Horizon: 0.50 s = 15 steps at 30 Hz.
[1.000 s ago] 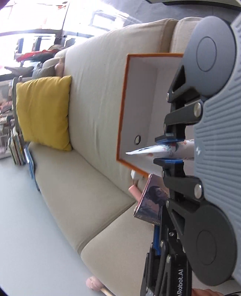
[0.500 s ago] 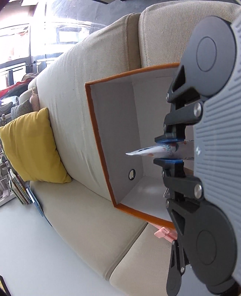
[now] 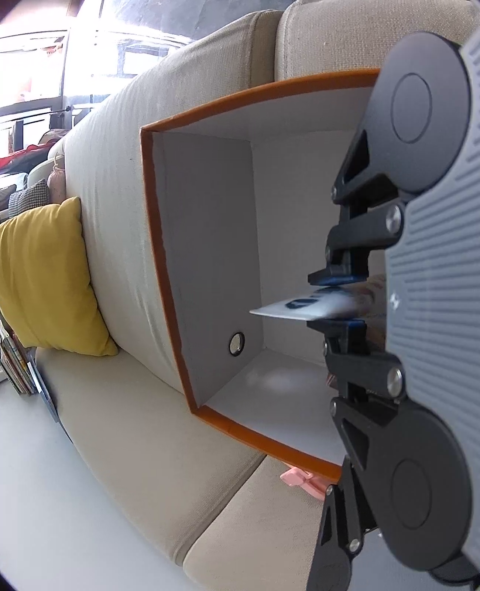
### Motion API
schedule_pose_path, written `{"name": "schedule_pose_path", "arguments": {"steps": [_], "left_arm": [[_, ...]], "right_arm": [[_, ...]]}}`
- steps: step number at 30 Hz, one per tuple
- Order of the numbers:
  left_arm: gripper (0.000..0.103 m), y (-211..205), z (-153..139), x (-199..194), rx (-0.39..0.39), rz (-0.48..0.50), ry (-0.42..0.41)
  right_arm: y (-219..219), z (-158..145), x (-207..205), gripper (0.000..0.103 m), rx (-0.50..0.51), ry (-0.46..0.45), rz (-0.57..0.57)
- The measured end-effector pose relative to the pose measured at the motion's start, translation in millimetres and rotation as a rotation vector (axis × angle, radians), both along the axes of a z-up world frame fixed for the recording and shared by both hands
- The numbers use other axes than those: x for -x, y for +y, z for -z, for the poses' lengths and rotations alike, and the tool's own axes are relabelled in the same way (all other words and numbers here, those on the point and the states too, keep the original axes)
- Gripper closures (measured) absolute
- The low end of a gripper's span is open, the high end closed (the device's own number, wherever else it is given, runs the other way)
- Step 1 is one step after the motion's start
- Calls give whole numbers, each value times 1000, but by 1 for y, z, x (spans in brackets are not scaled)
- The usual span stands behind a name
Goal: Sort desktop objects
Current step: 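Carry the card pack and Vaseline tube over the orange box, then lower both items into the box and open both grippers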
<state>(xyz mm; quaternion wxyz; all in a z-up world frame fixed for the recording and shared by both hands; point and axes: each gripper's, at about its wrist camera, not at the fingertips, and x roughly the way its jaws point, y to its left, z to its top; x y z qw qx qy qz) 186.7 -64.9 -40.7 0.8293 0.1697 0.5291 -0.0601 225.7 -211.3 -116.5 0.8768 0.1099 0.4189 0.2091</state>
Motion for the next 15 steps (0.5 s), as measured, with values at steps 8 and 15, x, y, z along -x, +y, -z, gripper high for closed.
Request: {"name": "schedule_pose_path", "arguments": {"steps": [8, 15], "left_arm": [[71, 17, -22, 8, 103, 5, -2], [69, 44, -56, 35, 234, 12, -109]], "right_arm": [[-4, -4, 10, 84, 3, 32, -18], [2, -6, 17, 81, 38, 48, -25]]}}
